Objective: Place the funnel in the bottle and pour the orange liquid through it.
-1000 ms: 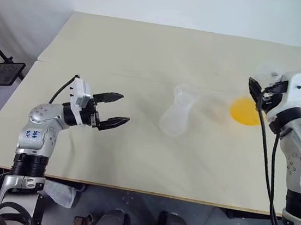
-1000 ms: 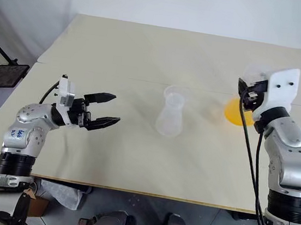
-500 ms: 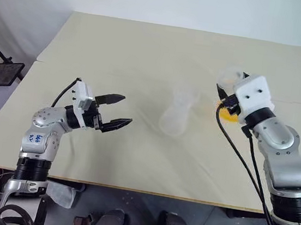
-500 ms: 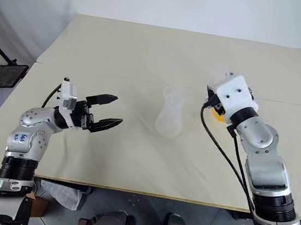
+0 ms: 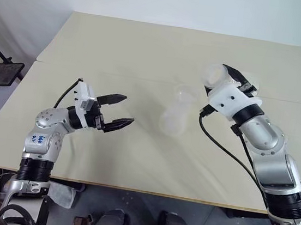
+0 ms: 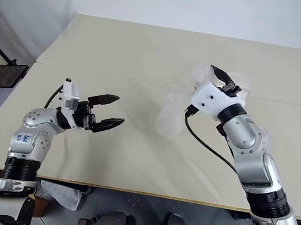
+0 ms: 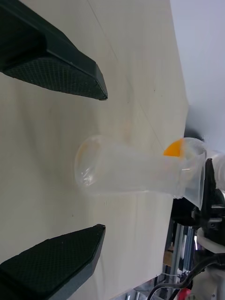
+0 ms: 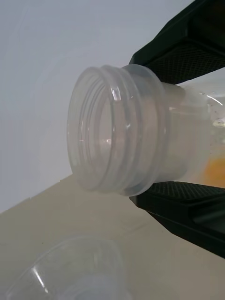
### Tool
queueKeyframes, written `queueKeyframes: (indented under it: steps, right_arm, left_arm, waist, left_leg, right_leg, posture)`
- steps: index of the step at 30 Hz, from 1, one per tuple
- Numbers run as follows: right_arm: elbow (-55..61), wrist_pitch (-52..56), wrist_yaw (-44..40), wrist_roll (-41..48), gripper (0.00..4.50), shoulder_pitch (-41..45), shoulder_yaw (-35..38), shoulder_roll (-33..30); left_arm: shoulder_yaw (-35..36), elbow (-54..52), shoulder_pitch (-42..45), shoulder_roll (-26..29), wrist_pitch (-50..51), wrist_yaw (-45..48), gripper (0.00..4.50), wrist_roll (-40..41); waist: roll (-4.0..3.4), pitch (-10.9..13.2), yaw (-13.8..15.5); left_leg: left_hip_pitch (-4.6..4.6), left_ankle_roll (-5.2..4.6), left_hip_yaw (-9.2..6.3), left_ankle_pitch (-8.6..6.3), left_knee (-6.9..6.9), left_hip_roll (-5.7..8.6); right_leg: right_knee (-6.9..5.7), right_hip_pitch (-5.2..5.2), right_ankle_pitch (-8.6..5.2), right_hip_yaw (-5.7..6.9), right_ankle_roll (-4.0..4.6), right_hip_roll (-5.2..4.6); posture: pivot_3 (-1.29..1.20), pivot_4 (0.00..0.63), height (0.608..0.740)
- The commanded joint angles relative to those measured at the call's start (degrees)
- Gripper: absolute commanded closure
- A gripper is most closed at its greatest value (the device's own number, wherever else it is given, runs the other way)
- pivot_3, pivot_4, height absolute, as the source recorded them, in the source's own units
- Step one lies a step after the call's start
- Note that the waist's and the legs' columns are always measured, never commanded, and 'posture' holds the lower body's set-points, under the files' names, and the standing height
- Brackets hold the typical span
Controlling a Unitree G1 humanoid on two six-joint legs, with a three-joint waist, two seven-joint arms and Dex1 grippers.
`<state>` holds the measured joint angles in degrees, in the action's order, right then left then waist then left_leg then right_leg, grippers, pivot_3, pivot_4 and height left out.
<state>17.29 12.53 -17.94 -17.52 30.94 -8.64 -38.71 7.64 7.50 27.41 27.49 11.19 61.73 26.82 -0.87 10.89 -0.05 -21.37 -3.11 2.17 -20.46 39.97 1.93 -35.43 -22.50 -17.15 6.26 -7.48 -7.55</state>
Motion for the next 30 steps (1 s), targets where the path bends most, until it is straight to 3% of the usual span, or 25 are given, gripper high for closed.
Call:
queueKeyframes:
  steps: [1, 30]
  right_arm:
    - [0.86, -2.21, 0.12, -3.0, 2.07, 1.44, 0.9, -0.15]
    - [-1.79, -17.84, 0.25, -18.7, 2.07, 1.14, 1.15, -2.48]
  left_arm:
    - [-0.1, -2.28, 0.48, -0.09, -0.91, -0.33, 0.0, 0.73]
    - [-0.79, -4.07, 0.66, -1.04, 0.0, -0.62, 0.0, 2.04]
  waist:
    - [0.0, 0.0, 0.07]
    - [0.01, 0.01, -0.02]
  left_leg:
    - [0.0, 0.0, -0.01, 0.0, 0.0, 0.0]
    - [0.0, 0.02, 0.0, 0.01, 0.0, -0.01]
  right_leg:
    - [0.0, 0.0, 0.0, 0.0, 0.0, 0.0]
    - [0.01, 0.01, 0.0, 0.0, 0.0, 0.01]
  posture:
    - [0.0, 0.15, 0.74]
    - [0.0, 0.15, 0.74]
